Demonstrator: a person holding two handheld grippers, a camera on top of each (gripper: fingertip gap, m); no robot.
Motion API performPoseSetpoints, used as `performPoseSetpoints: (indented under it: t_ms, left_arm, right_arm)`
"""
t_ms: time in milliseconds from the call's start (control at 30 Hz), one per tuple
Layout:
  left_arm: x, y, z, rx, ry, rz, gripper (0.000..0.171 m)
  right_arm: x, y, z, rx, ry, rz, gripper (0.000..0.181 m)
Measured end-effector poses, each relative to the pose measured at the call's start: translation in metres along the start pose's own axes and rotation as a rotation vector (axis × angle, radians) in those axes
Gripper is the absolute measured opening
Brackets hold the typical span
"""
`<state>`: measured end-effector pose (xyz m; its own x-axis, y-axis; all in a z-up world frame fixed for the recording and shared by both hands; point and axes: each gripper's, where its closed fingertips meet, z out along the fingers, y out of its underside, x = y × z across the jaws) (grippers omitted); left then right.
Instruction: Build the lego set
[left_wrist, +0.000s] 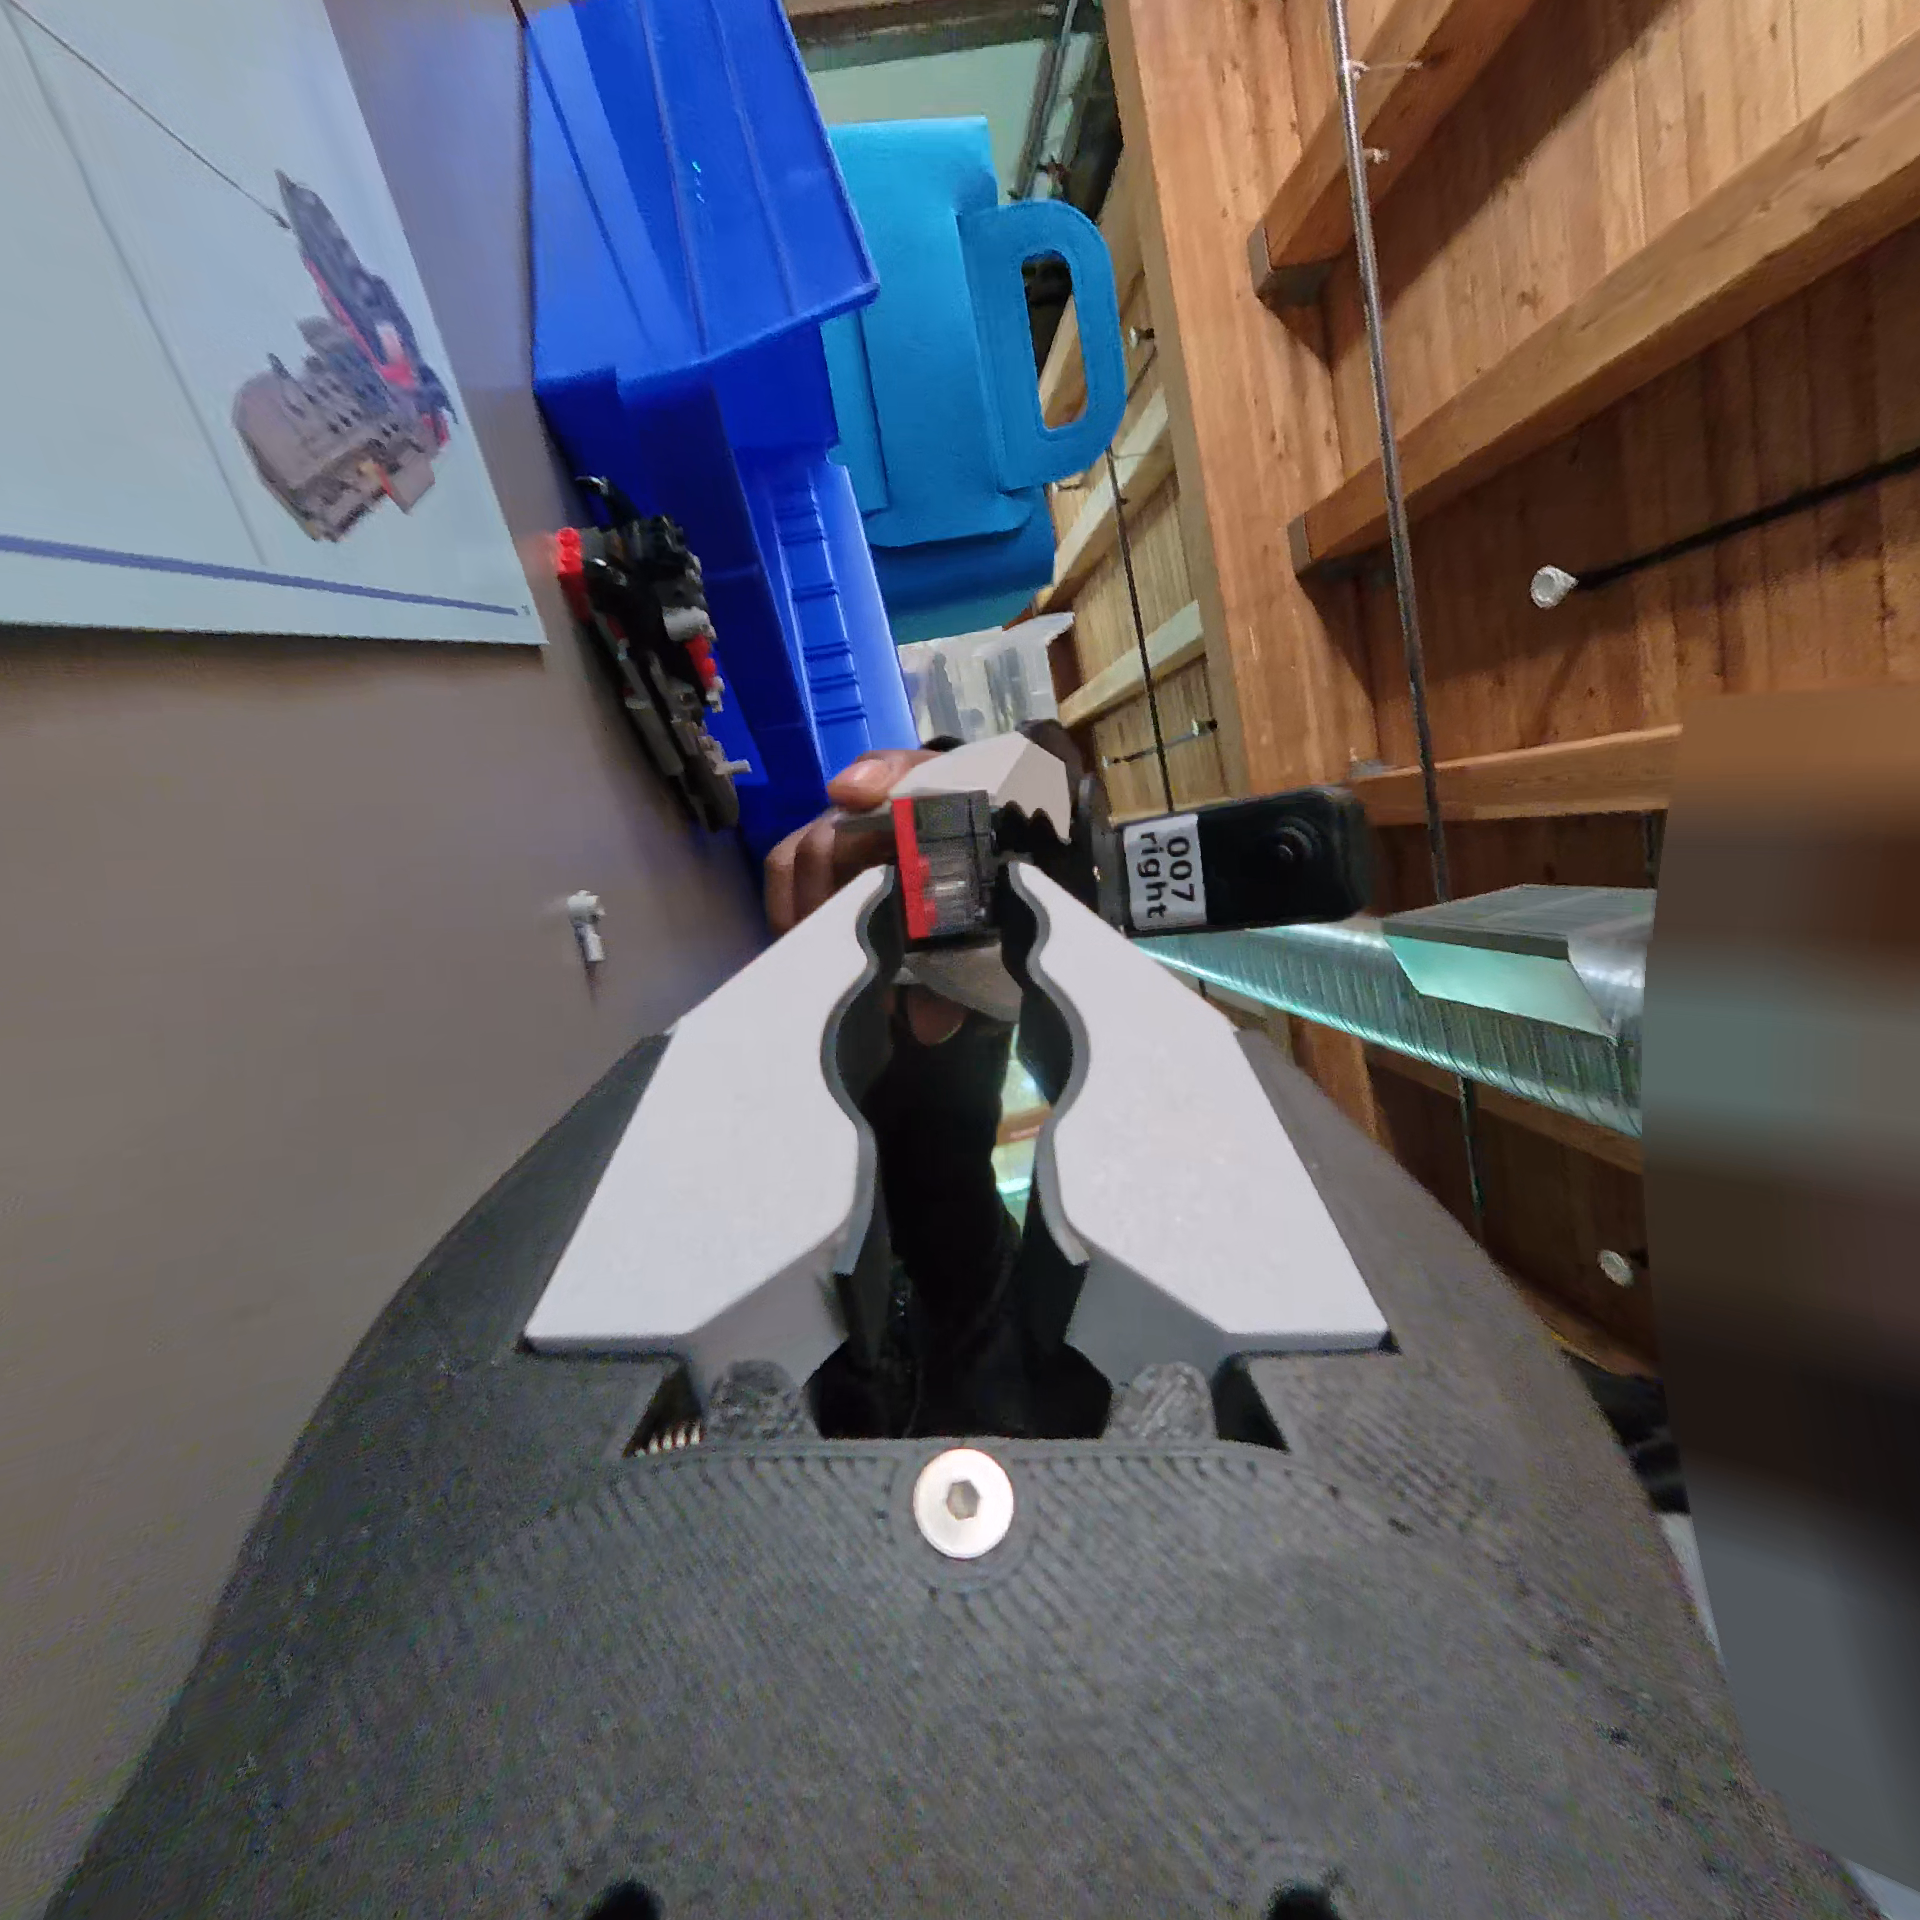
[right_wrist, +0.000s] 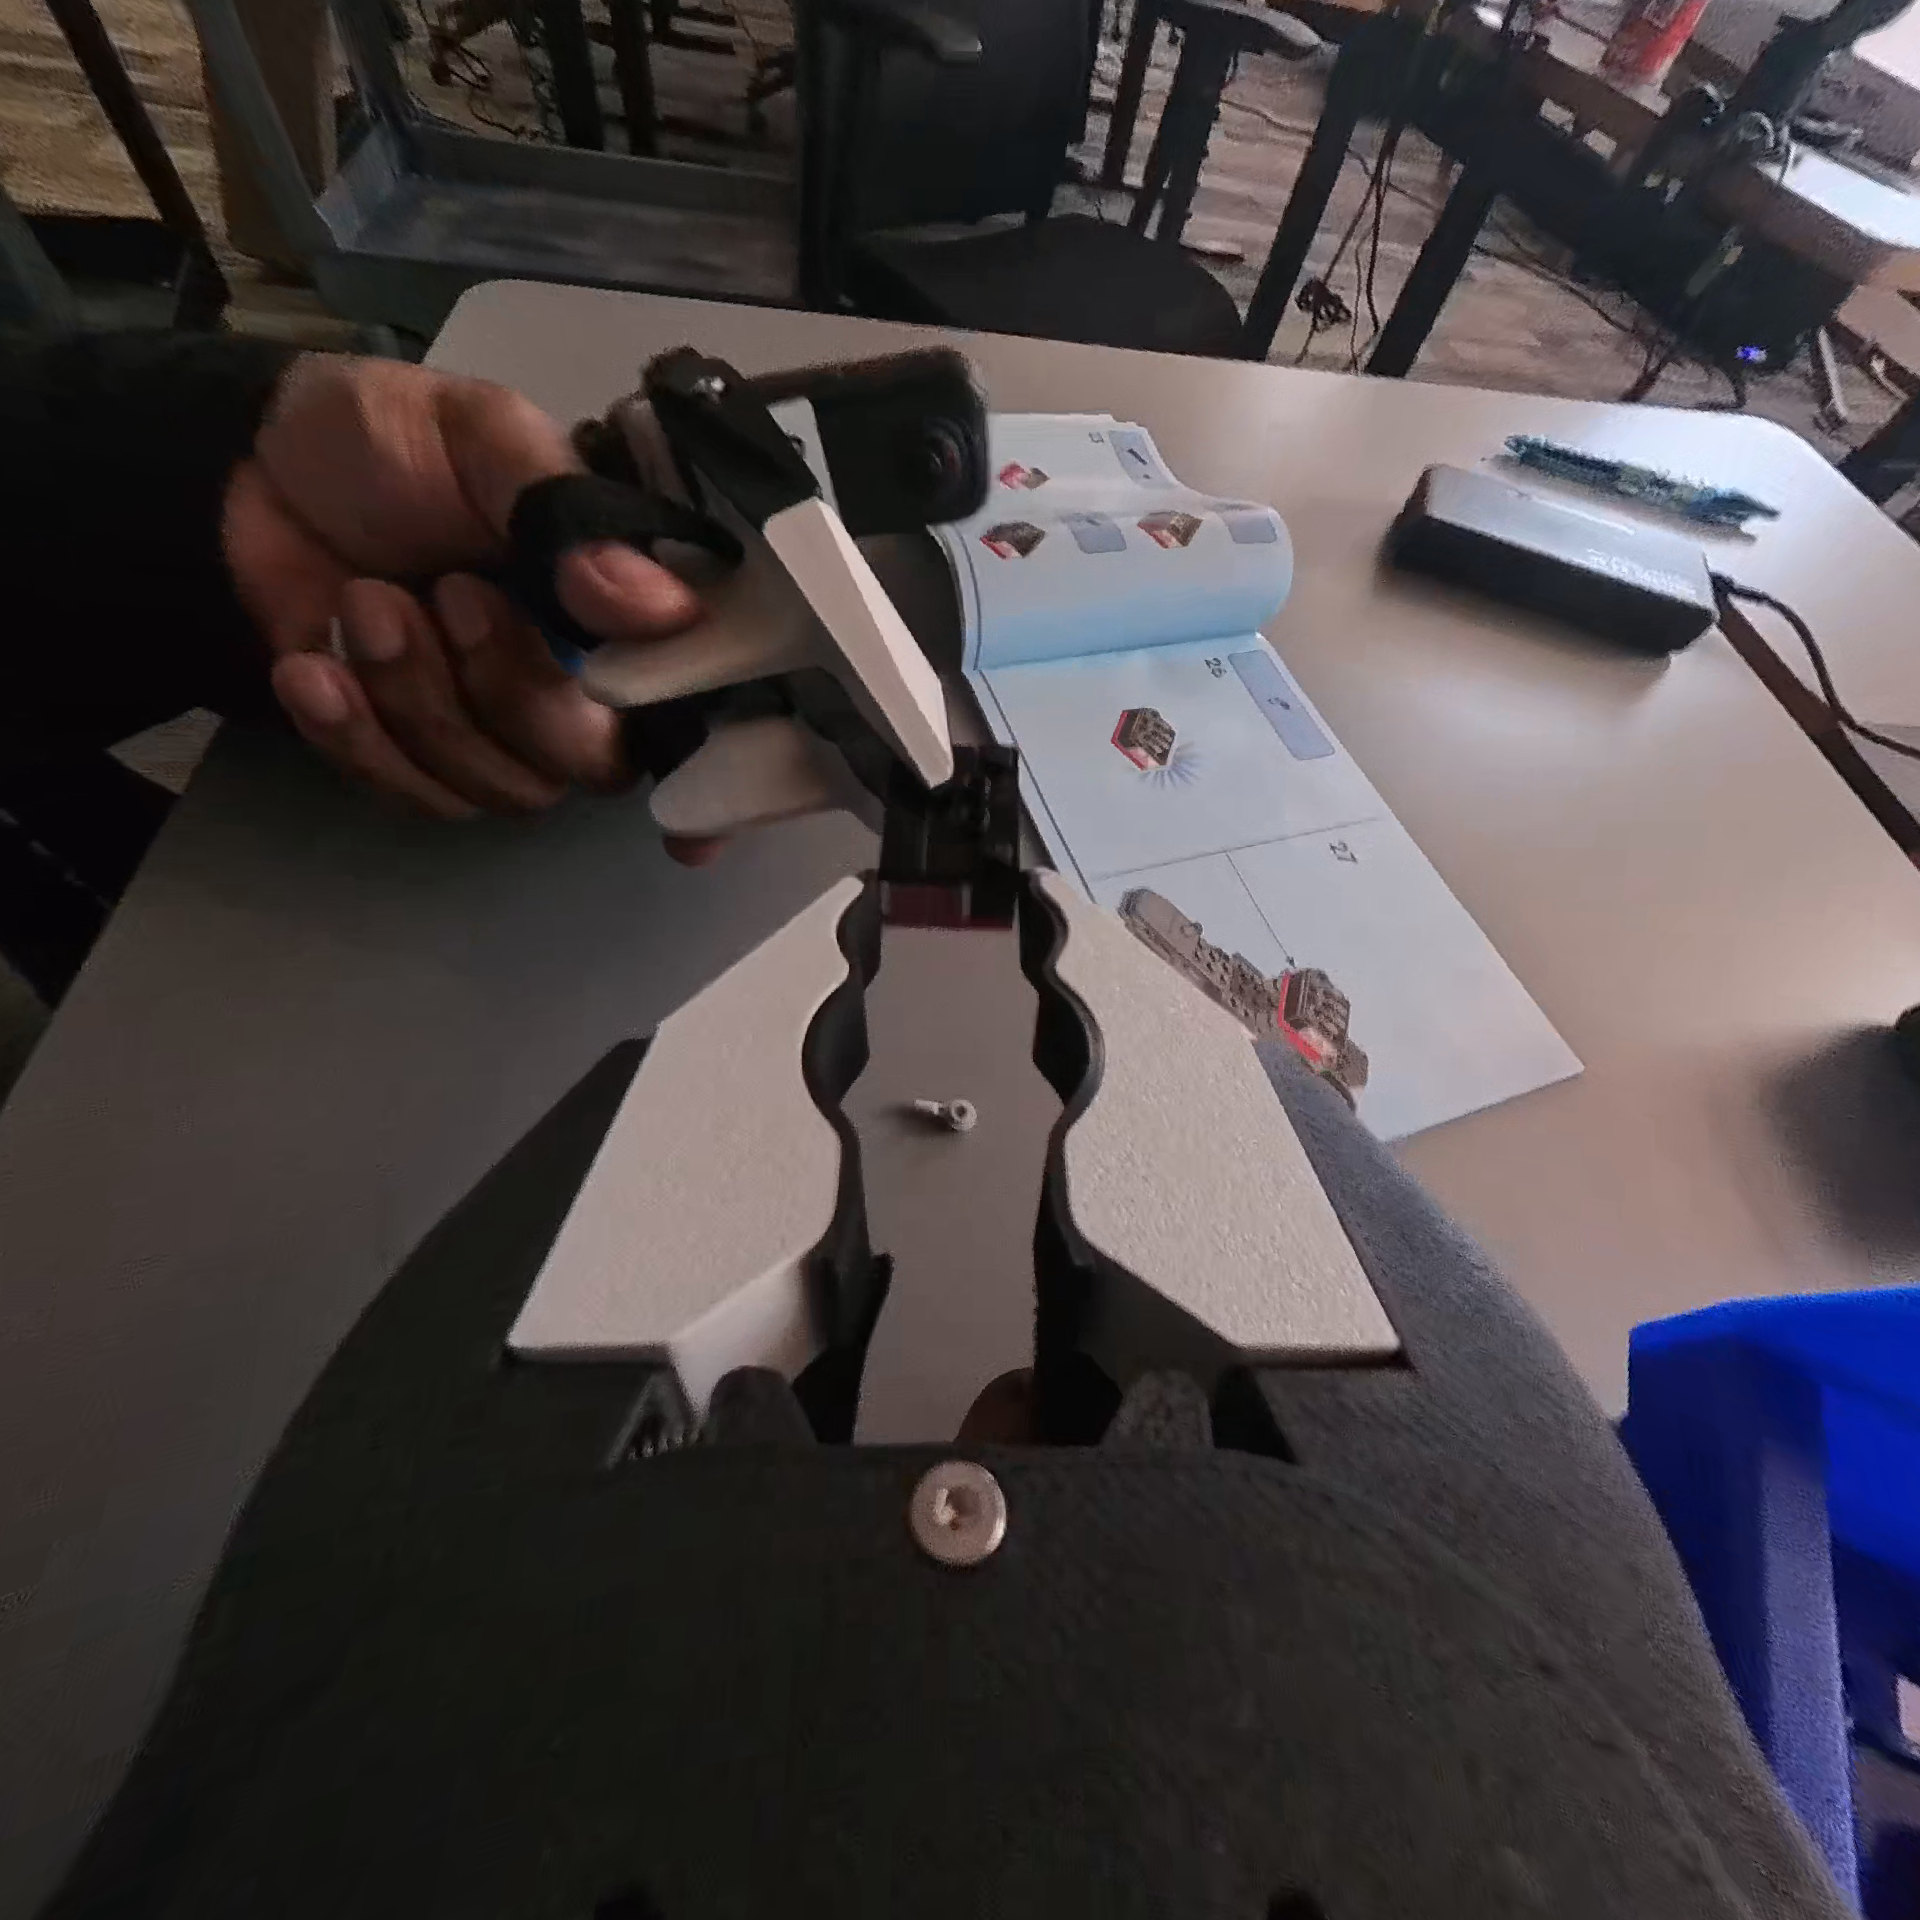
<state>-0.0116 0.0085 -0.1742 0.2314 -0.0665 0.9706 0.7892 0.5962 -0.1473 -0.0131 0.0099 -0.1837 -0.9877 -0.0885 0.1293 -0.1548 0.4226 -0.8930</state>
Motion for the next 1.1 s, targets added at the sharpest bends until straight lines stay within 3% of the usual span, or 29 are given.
performPoseSetpoints:
  t_ms: [333, 667, 867, 1100]
  left_arm:
    - [-0.02, -0.012, -0.014, 0.052, -0.178, 0.07, 0.017]
    - [-0.023, -0.011, -0.014, 0.047, -0.192, 0.07, 0.017]
    - [-0.022, -0.01, -0.014, 0.046, -0.187, 0.063, 0.017]
    - [-0.021, -0.008, -0.012, 0.054, -0.17, 0.04, 0.017]
  right_arm:
    - [-0.001, 0.061, 0.003, -0.315, 0.087, 0.143, 0.032]
    - [-0.002, 0.07, 0.015, -0.372, 0.116, 0.128, 0.022]
    - [0.004, 0.064, 0.012, -0.326, 0.12, 0.112, 0.018]
    - [0.007, -0.006, -0.013, -0.057, 0.071, 0.073, 0.017]
